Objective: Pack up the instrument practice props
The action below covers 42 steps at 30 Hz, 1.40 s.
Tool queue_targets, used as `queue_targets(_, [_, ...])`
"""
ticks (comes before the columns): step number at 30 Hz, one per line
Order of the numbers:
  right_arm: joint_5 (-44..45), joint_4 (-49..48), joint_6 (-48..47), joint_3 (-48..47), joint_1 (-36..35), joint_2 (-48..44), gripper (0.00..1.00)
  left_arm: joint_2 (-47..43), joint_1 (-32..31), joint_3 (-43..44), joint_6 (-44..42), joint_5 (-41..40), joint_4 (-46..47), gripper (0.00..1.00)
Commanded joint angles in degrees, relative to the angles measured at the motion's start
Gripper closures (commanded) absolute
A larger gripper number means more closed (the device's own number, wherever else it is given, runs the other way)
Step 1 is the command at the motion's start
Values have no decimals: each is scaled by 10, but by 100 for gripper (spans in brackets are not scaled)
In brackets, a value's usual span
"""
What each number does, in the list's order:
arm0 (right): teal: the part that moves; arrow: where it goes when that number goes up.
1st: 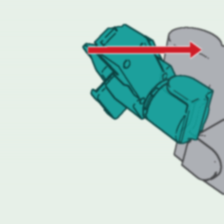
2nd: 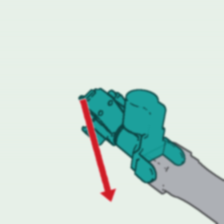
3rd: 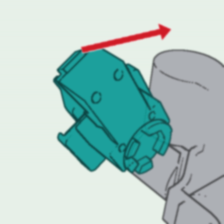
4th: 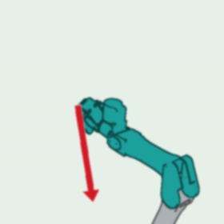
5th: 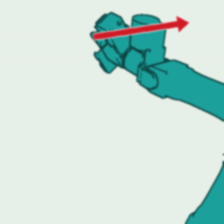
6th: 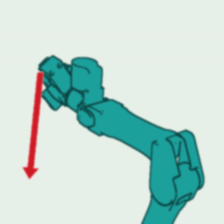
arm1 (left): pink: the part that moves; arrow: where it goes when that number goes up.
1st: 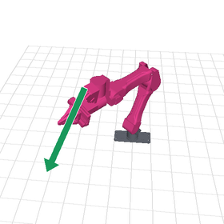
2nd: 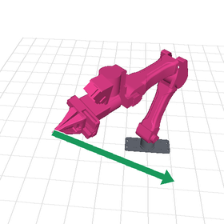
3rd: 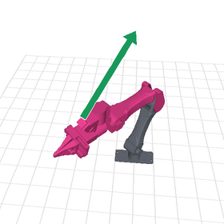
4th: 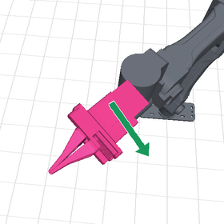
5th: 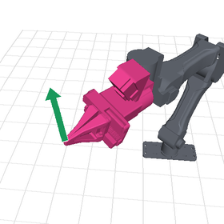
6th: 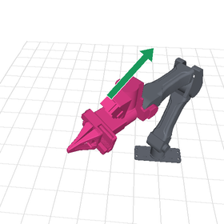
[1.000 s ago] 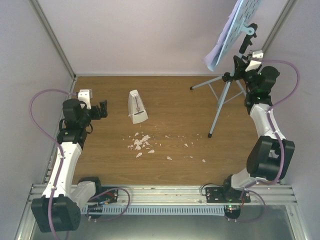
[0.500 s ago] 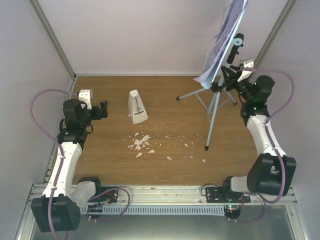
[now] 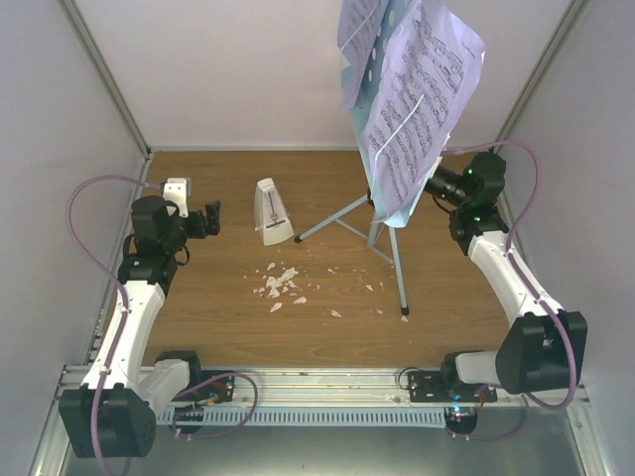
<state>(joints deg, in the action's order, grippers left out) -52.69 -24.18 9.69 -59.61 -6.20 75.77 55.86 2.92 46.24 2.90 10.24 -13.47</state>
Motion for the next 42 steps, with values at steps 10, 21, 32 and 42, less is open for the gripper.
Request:
queue_targets(10, [-19,45,-27,-25,-12,25,89,-15,-16,-12,-16,16,32,1])
queue_targets(21, [82,85,-39,13,-12,-29,21,-32,-24,-12,-19,14,31,1])
queue_targets(32, [234,141,108,84,-32,-149,17,-54,-41,-17,-19,0,31,1])
queue_targets(42, [506,185,150,32,-133,-155,30,-59,-41,-14,-19,-7,28,1])
